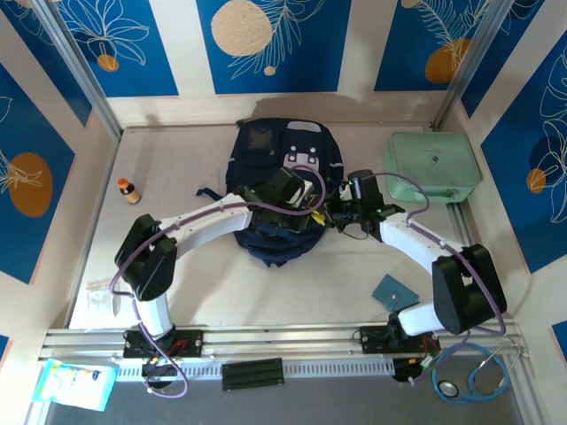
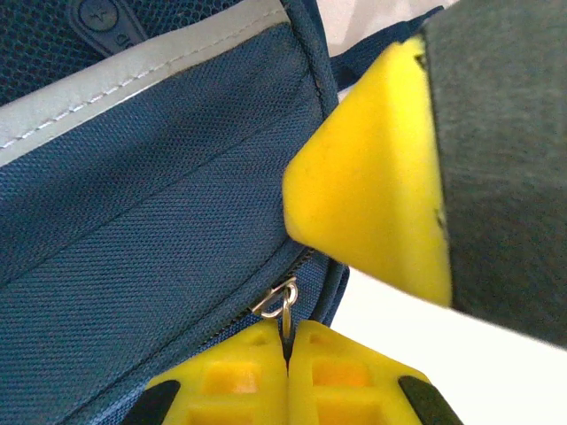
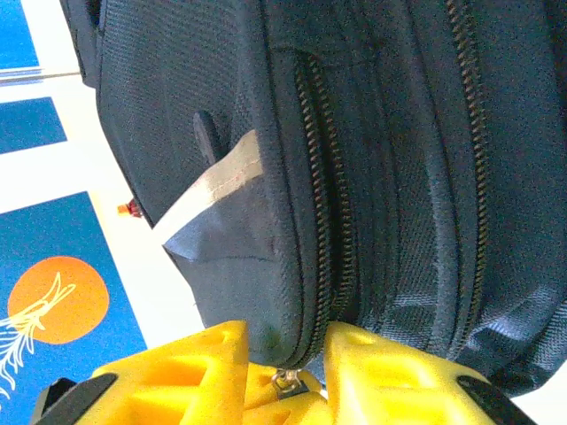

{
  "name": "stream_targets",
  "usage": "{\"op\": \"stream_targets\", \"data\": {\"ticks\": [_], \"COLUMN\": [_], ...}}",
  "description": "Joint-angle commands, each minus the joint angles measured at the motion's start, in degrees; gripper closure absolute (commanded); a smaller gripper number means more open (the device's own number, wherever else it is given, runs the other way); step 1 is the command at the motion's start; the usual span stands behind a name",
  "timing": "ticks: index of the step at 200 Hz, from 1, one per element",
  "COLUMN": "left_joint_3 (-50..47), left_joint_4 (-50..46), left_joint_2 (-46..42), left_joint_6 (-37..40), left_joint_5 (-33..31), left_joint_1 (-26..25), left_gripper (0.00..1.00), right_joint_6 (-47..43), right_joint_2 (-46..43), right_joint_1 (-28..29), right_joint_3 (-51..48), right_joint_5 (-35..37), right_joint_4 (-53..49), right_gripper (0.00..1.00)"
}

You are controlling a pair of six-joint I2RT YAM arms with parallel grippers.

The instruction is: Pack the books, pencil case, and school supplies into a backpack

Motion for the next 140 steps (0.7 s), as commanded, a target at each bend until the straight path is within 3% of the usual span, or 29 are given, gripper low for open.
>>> {"op": "stream_targets", "data": {"ticks": [1,44,92,140], "left_joint_3": [1.73,-0.34,-4.23,-11.83], "left_joint_4": [2.57,0.14,-6.65,-8.14], "left_joint_2": [-0.25,-1.38,-4.83,-11.50], "left_joint_6": [-0.70,0.59,6.08,10.15], "left_joint_5": [1.43,-0.51,0.15,-1.98], "left_joint_1": [-0.77,-0.73,0.96,6.85], "left_gripper": [1.00,1.00,1.00,1.00], "right_joint_6": [-0.72,-1.82,-5.71,-6.99], "right_joint_2": [0.66,0.67,0.00,-0.16], "right_joint_1": [-0.52,-1.48,-2.46,-4.51], "right_joint_3": [-0.83,0.05,2.65,2.91], "right_joint_5": [-1.12,0.79,3.76,4.78], "right_joint_4": [0.40,-0.35,-3.12,-4.40], "right_gripper": [0.78,0.90,0.95,0.95]}}
